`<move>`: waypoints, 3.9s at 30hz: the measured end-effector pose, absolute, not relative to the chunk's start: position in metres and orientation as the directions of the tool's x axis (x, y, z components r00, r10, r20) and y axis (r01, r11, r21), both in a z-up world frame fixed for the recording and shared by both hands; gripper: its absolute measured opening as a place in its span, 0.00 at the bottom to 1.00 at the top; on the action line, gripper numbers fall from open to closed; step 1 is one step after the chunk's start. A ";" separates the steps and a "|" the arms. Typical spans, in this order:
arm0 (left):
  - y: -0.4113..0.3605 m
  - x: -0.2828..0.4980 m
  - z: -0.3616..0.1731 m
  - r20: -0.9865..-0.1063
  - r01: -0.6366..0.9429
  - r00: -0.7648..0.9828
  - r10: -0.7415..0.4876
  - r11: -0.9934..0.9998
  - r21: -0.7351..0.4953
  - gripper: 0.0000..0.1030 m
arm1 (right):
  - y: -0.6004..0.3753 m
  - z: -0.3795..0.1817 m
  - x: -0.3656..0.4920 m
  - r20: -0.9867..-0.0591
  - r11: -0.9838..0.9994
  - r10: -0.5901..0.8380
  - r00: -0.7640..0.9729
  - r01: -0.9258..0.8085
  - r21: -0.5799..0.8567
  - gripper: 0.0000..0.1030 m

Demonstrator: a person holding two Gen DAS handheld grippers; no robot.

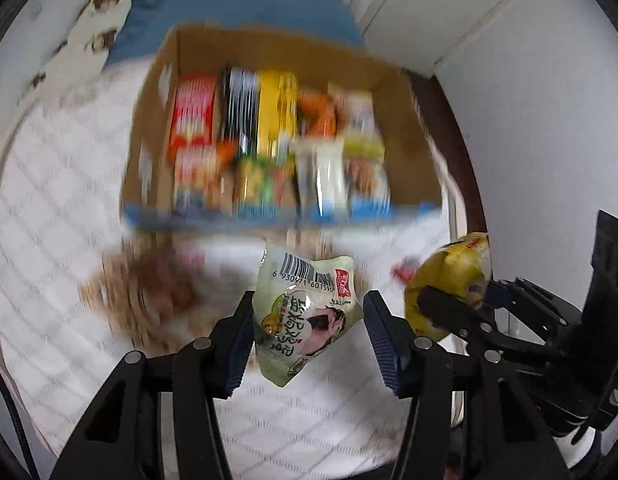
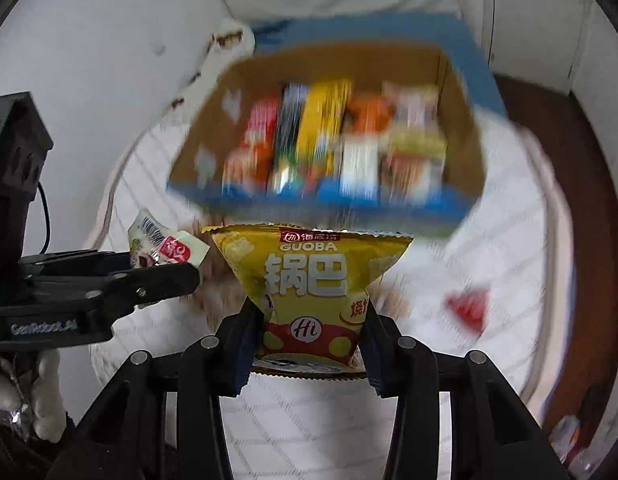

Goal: Organize snacks
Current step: 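Lift both packets and carry them over the cardboard box, then lower both packets into the box and open both grippers, then move both tools back over the last two snacks, then grasp the brown cookie packet with the left gripper while the right grasps the red packet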

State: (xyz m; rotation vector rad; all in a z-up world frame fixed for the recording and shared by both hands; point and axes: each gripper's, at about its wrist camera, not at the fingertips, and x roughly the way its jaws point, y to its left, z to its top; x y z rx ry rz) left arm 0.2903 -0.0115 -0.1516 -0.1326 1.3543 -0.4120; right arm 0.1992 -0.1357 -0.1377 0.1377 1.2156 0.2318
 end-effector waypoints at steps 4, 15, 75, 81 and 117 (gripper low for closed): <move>-0.023 0.345 -0.142 -0.924 0.181 0.194 -0.331 0.937 -0.298 0.49 | -0.148 -0.126 0.263 -0.918 0.978 0.206 0.340 -0.093 0.185 0.46; -0.032 0.451 -0.214 -0.976 0.129 0.077 -0.202 0.973 -0.191 0.50 | -0.158 -0.195 0.380 -0.979 0.989 0.136 0.152 -0.071 0.127 0.46; 0.004 0.244 -0.080 -0.776 0.128 0.627 -0.074 0.992 0.009 0.83 | -0.157 -0.058 0.195 -0.794 0.999 0.031 0.607 0.015 0.050 0.94; 0.010 0.216 -0.068 -0.748 0.113 0.660 -0.074 0.994 0.001 0.83 | -0.154 -0.039 0.166 -0.765 0.996 0.062 0.640 0.012 0.091 0.94; 0.121 0.248 -0.289 -0.977 -0.247 0.155 0.148 0.963 0.107 0.83 | -0.209 -0.336 0.209 -0.966 0.965 0.190 0.177 0.150 0.217 0.46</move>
